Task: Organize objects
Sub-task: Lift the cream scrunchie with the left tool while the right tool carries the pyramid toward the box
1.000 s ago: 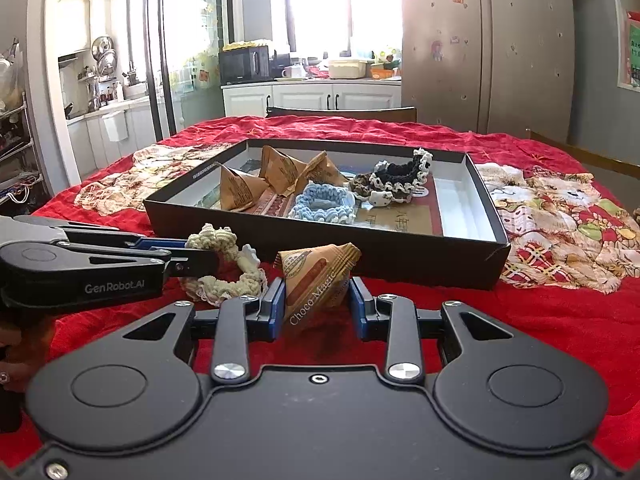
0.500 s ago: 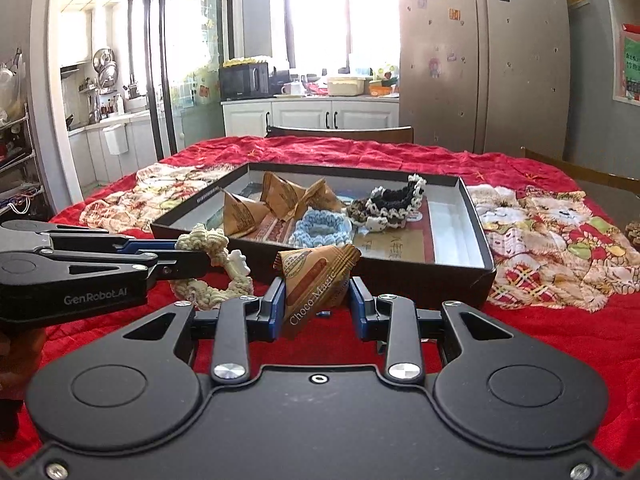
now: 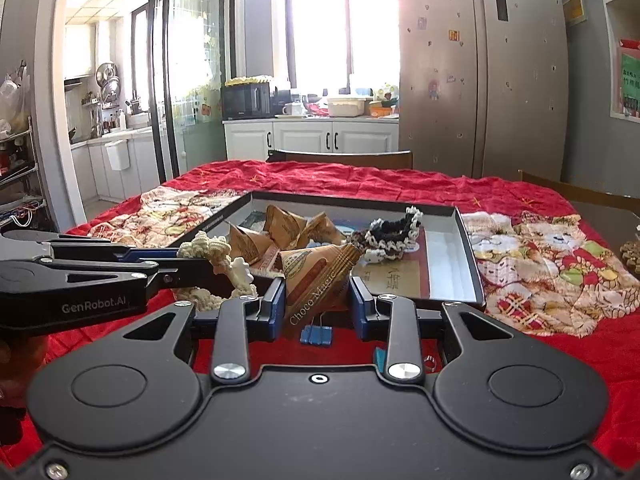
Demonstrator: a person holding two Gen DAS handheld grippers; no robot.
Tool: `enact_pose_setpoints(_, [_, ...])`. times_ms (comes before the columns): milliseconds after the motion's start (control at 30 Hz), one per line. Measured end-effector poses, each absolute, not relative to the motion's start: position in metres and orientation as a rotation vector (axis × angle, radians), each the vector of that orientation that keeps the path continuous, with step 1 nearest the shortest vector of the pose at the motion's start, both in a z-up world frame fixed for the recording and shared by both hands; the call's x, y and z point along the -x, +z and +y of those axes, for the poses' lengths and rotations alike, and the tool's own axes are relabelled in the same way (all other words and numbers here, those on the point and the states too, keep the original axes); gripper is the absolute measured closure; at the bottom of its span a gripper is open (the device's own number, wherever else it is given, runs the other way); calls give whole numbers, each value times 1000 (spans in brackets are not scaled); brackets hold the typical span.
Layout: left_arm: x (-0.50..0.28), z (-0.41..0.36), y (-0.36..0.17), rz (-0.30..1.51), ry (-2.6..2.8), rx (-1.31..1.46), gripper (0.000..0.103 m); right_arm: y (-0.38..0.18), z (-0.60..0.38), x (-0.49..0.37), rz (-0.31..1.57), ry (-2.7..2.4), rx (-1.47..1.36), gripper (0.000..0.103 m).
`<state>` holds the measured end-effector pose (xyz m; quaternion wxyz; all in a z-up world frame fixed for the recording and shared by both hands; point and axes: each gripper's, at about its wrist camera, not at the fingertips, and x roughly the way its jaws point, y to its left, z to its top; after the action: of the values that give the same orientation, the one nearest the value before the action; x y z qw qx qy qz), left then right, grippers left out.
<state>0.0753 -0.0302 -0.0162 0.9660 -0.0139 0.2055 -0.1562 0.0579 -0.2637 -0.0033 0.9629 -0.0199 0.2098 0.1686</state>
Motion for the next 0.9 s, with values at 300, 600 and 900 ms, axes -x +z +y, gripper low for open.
enact_pose_setpoints(300, [-77,-28,-9,396,-310,42,87,5,-262,-56,404,347,42,71])
enact_pose_setpoints(600, [-78,-27,-3,378,-306,40,87,13,-261,-56,387,346,46,71])
enact_pose_setpoints(900, [-86,-26,3,368,-302,47,87,20,-262,-59,379,339,37,71])
